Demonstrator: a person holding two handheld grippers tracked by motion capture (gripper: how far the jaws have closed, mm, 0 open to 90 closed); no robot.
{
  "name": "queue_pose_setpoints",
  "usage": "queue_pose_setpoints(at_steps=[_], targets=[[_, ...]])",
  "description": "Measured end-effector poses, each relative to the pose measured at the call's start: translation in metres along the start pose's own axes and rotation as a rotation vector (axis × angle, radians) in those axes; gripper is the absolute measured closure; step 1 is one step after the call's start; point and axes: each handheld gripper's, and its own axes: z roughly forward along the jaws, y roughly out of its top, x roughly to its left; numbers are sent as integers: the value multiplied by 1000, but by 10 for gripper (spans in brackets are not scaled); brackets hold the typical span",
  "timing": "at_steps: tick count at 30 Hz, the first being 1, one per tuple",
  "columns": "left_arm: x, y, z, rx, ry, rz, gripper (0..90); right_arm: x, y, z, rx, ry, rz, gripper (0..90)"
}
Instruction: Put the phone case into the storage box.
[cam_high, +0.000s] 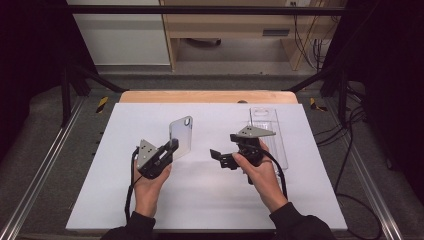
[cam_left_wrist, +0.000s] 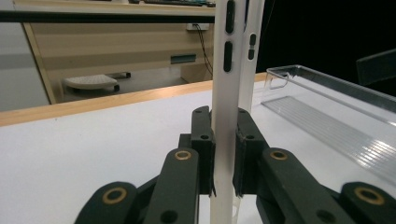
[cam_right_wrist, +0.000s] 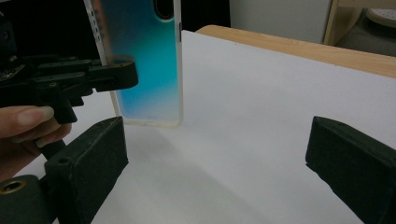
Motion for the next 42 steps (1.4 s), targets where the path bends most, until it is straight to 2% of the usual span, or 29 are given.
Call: queue_pose_setpoints(at_steps=[5,14,22,31,42], targets=[[-3,0,1,5,-2,2,809,6,1,5,-22,-15,2,49],[-3,0,1,-4,-41,-71,809,15,3,3,-92,-37,3,40],[-8,-1,3,-1,-67,-106,809,28,7,11,-145,-36,0,42],[-17,-5,6,4,-73,-99,809,43,11,26,-143,-68,2,41],[-30,-7,8,2,-68,-48,809,57,21,41,-145,-72,-8,40]])
